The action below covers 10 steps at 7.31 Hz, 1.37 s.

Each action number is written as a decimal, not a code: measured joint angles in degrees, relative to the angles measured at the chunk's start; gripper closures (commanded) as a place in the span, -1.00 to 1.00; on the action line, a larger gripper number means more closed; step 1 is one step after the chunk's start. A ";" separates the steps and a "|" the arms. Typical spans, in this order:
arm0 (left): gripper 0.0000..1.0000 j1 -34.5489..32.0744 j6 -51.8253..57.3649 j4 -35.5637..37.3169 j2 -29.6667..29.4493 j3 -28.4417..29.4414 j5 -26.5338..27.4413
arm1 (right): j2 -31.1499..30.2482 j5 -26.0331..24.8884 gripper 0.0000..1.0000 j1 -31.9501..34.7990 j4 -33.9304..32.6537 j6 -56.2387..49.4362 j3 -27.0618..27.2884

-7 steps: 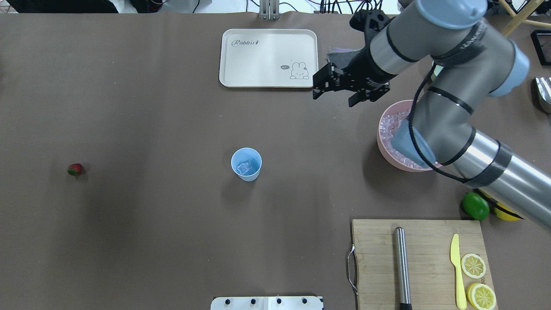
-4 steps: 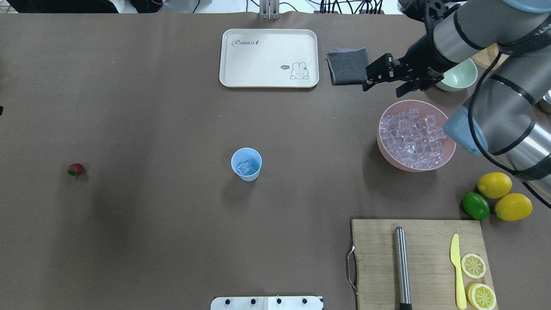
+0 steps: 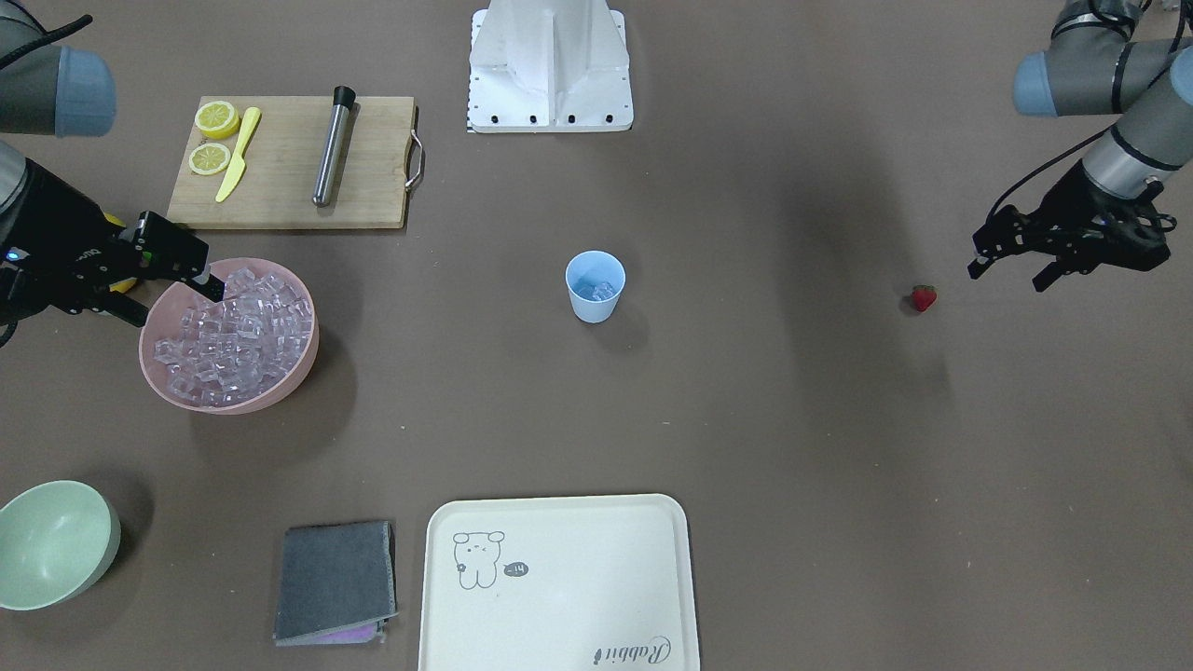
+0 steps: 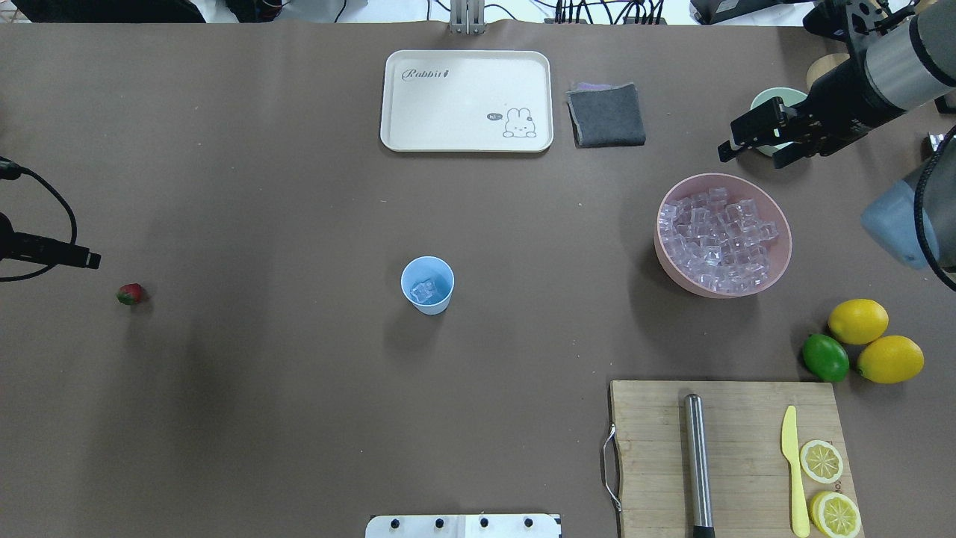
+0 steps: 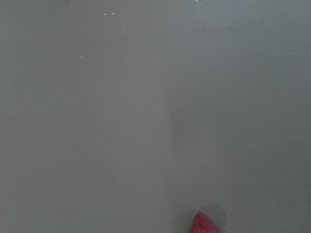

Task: Put ice and strawberries in cup
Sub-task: 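Withdraw the right gripper while the left gripper reaches the red strawberry, then grasp the red strawberry with the left gripper and lift it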

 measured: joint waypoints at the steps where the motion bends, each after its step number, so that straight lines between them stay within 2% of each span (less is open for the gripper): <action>1: -0.94 2.13 -0.17 0.06 -0.23 -0.17 1.64 | -0.10 0.01 -0.99 0.00 -0.02 -0.04 -0.09; 5: -0.91 6.93 -0.09 0.06 -1.90 2.09 4.27 | -0.14 -0.08 -0.99 -0.08 -0.08 0.16 -0.60; 9: -0.56 8.72 0.06 0.03 -2.81 4.17 5.31 | -0.35 0.00 -0.99 -0.04 -0.11 0.48 -0.67; 10: -0.13 8.87 0.08 0.03 -2.84 4.51 5.32 | -0.38 0.01 -0.99 -0.05 -0.11 0.52 -0.67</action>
